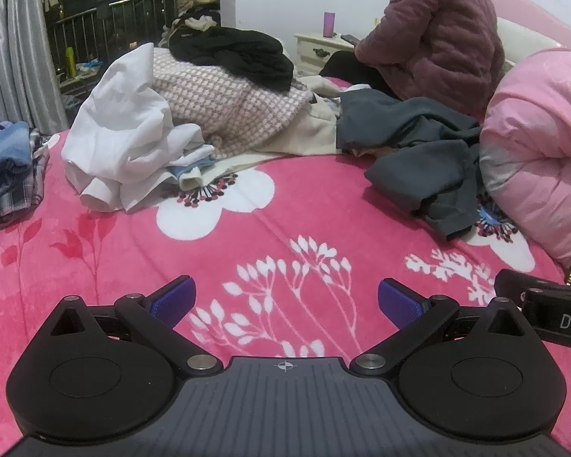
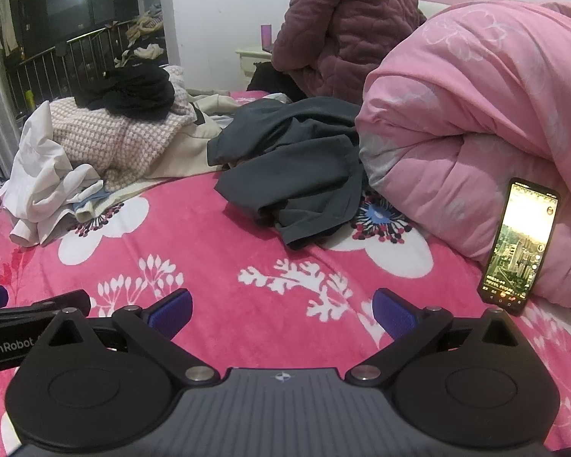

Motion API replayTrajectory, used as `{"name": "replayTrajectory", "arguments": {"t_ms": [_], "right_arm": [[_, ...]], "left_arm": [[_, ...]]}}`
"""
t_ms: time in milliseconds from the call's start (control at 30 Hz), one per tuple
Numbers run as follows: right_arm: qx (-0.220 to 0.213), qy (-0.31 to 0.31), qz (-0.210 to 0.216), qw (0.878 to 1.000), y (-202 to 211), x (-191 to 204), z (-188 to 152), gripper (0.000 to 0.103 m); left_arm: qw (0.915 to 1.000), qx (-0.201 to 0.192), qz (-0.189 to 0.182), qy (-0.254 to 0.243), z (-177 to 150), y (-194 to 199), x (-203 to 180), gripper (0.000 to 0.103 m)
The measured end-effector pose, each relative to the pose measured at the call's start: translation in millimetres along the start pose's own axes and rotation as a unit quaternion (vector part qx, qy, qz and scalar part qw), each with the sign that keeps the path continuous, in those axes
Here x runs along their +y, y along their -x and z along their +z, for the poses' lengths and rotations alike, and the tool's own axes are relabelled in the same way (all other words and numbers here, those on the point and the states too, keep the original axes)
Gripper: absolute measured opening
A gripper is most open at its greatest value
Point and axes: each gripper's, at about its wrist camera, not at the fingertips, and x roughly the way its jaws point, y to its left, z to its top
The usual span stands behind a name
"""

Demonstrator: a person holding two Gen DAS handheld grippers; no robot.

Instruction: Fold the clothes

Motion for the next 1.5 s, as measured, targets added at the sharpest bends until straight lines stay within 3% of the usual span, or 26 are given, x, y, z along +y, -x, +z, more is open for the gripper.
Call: {"name": "replayTrajectory", "arguments": {"t_ms": [833, 1500], "right_arm": [[0.006, 0.016, -0.010, 1.000, -3, 10, -3, 0.103], [0.013, 0.017, -0.002, 1.000, -9, 14, -5, 0.103]], "left_arm": [[0.9990, 0.019, 0.011, 0.040, -7, -9, 23, 0.103], [0.9985, 0.030, 0.012, 0.044, -10, -12, 27, 0.103]]}}
